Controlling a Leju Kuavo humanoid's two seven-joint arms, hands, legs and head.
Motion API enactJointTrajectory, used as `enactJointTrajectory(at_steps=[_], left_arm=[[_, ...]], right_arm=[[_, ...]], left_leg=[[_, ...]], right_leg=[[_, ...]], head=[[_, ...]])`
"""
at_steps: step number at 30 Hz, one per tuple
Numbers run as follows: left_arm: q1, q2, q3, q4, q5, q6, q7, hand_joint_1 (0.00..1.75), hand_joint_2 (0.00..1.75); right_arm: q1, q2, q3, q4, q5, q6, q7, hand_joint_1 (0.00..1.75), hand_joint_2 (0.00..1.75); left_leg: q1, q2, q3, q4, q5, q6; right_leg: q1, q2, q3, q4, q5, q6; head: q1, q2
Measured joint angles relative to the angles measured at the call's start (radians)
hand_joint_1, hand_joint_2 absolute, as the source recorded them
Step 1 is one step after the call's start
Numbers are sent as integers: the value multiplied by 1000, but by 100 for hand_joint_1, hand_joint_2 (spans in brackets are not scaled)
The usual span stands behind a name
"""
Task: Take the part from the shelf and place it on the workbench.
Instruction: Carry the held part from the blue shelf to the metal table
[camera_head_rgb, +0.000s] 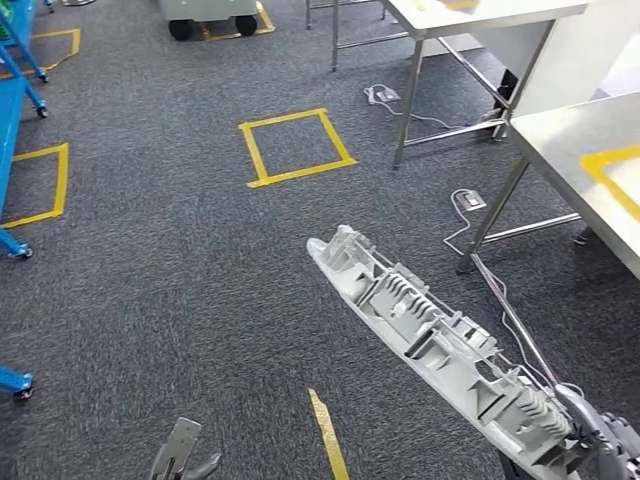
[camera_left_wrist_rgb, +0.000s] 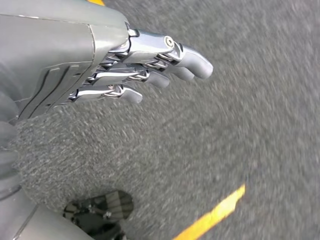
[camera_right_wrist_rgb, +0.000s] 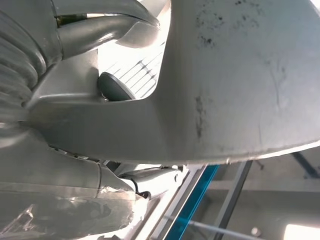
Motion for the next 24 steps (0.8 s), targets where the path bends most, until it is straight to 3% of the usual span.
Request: enactJointTrajectory(at_steps=[1,2,3,5,6,8,10,11,12,14,16,18,19,20,22,23,24], left_arm=[[2,0,0,0,0,0,0,0,175],[2,0,0,0,0,0,0,0,175],[3,-1,0,0,0,0,0,0,175],[2,-1,-1,0,1,1,0,0,175],[2,0,-2,0,2,2,0,0,175],[2,1,-2,0,6,4,0,0,175],[0,2,-4,0,7,6,0,0,175],[-2,1,-5,0,7,6,0,0,175],[-5,1,-5,0,8,6,0,0,175],[-7,1,-6,0,8,6,0,0,175],[-1,1,-6,0,8,6,0,0,175],[4,1,-6,0,10,6,0,0,175],[5,1,-6,0,12,6,0,0,175],[6,2,-6,0,14,6,0,0,175],[13,10,-7,0,16,6,1,0,175],[19,13,-7,0,17,7,1,0,175],[23,17,-7,-1,17,7,2,0,175]], right_arm=[[0,0,0,0,0,0,0,175,175],[1,0,0,0,0,0,0,175,175],[1,0,0,0,0,0,0,175,175],[0,0,0,0,0,0,0,175,175],[-1,0,0,0,-1,0,-1,175,175],[-2,0,-1,0,-2,0,-2,175,175],[-2,1,-2,0,-3,0,-3,175,175],[-1,2,-2,-1,-3,0,-3,175,175],[-1,2,-2,-1,-3,0,-3,175,175],[-1,4,-2,-2,-3,0,-3,175,175],[-1,4,-2,-2,-3,0,-4,175,175],[-1,4,-2,-2,-3,0,-4,175,175],[-1,4,-3,-2,-4,0,-4,175,175],[-1,5,-3,-2,-5,0,-4,175,175],[-4,7,-5,-1,-10,0,-5,175,175],[-6,8,-6,-3,-13,0,-7,175,175],[-9,10,-7,-7,-18,0,-8,175,175]], left_leg=[[0,13,4,0,-5,-2],[2,26,11,0,-11,-5],[4,39,20,0,-19,-9],[9,62,42,0,-37,-20],[10,71,53,0,-46,-28],[3,94,70,-3,-61,-44],[-1,109,86,-3,-68,-57],[2,101,88,12,-66,-62],[5,82,75,45,-63,-65],[8,35,1,166,-77,-68],[5,13,-91,275,-140,-68],[0,7,-145,288,-194,-61],[-4,2,-155,258,-184,-52],[-9,-11,-159,212,-136,-40],[-27,-63,-164,111,1,-12],[-34,-87,-164,76,55,-3],[-39,-98,-161,57,77,-1]], right_leg=[[-4,-7,-33,50,-14,5],[-9,-11,-51,68,-9,11],[-14,-17,-50,50,16,16],[-19,-46,-1,-67,93,23],[-16,-74,21,-125,111,24],[-9,-107,45,-178,108,7],[-9,-88,52,-182,97,-19],[-11,-73,58,-184,96,-27],[-12,-61,68,-185,93,-34],[-12,-36,89,-189,84,-46],[-11,-5,109,-193,69,-54],[-8,29,136,-195,49,-57],[-5,45,152,-195,38,-57],[-4,59,162,-196,26,-57],[-1,86,181,-195,3,-52],[-1,101,187,-196,-9,-49],[2,113,197,-191,-14,-47]], head=[[0,0],[0,0],[0,0],[0,0],[3,0],[6,0],[1,0],[-5,0],[-7,0],[-13,0],[-16,0],[-17,0],[-18,0],[-19,0],[-17,0],[-16,0],[-15,0]])
